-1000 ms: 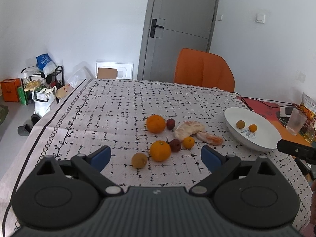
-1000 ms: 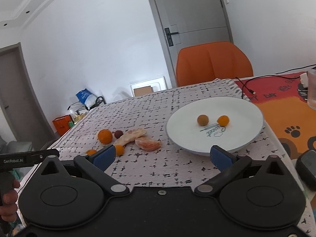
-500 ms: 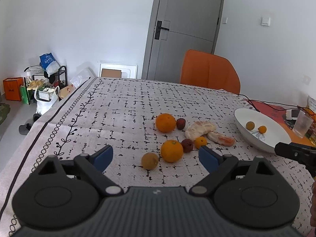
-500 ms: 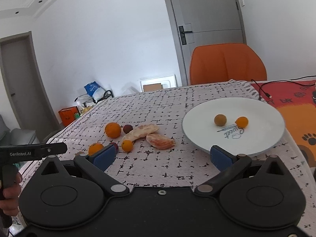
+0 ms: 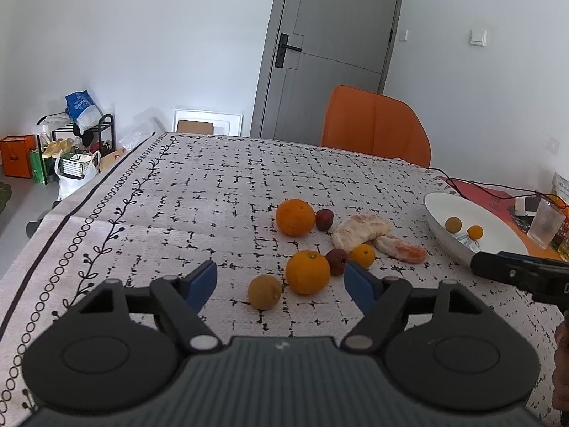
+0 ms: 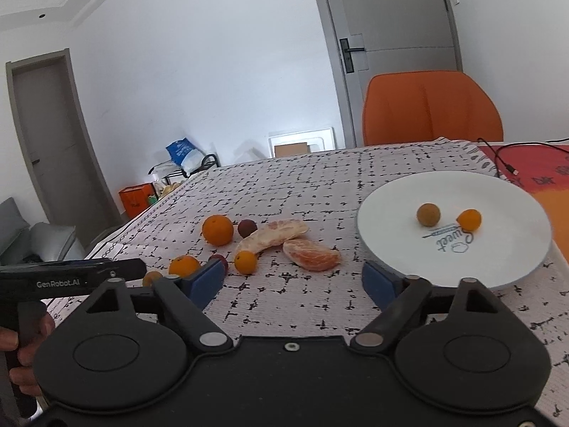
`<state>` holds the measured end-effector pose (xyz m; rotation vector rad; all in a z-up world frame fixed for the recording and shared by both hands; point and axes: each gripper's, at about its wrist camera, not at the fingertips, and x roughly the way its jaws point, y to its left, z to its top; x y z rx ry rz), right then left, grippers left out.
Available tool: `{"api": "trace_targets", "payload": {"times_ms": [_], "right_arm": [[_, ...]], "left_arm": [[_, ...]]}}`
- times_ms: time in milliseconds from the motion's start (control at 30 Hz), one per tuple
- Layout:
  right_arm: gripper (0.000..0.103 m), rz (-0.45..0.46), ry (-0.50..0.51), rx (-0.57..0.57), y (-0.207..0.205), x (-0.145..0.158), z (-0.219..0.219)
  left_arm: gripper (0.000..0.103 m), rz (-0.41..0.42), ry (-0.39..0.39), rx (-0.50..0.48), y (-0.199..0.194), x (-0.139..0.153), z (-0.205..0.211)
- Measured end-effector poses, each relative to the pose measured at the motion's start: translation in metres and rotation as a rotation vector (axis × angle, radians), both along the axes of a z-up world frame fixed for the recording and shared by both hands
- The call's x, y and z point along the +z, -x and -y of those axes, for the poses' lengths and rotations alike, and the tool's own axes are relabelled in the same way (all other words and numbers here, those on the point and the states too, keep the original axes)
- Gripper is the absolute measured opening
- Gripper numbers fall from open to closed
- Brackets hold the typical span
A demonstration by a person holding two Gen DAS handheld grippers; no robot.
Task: Organize fruits
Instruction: 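Grasp the peeled orange segment with the right gripper while the left gripper grasps a large orange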
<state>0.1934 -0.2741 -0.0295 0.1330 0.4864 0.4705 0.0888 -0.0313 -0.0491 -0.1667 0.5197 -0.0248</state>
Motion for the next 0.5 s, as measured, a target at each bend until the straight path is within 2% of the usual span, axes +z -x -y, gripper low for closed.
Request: {"api": "trace_targets", "payload": {"times_ms": [267,500], "right_arm": [[0.075,-0.018,0.007,0.019,-0.014,-0.006,-0.01],[0.07,-0.033,0.01,0.036,-0.026,-0.011,-0.016]], "left_arm": [[0.075,0.001,-0.004,-0.028,-0.015,-0.003,0.006],[0.062,-0.02,0.004,-0.057,-0.032,-0.01,0.011]]}}
